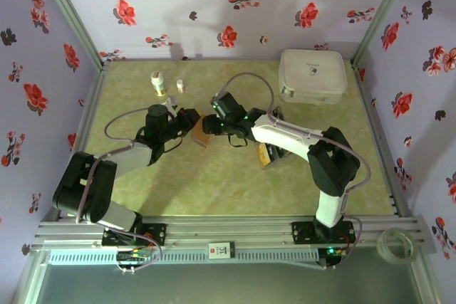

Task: Put the credit cards into the card holder
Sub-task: Open the button on the card holder.

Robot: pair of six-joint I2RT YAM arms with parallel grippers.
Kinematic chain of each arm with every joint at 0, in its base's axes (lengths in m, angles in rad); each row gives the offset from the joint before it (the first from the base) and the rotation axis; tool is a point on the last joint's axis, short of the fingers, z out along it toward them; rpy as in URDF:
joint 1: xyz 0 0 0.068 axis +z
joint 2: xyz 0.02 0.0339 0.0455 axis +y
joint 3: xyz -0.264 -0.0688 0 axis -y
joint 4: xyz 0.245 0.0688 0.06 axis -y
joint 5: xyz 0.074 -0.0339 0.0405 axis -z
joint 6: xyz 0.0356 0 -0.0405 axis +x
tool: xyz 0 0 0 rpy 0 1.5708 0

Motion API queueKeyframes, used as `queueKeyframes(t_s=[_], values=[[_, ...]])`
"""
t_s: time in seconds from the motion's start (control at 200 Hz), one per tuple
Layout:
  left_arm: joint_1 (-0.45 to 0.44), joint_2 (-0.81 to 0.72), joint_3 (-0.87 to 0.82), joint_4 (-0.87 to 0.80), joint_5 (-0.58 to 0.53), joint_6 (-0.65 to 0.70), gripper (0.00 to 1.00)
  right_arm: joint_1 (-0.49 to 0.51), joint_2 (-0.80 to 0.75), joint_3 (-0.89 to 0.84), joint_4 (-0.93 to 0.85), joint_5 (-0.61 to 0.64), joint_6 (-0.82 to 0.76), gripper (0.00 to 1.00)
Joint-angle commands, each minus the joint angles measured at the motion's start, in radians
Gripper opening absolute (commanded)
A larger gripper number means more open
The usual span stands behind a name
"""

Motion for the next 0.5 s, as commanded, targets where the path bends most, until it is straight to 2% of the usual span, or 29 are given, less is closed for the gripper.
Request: queueKeyframes(t_s=[0.0,0.235,0.495], values=[[0.000,-0.012,0.007,0.054,-0.010,0.013,0.00,-0.010,-0.017,-0.063,-0.148,0.140,-0.016,0.47],[-0.002,-0.010,0.000,0.056,-0.010,0.020,0.00,-0.033,-0.092,-0.128,-0.161,0.153,-0.013,0.46],[-0.002,-0.010,-0.012,0.062,-0.011,0.024,0.00,-0.070,-0.216,-0.157,-0.115,0.020,0.018,0.49]])
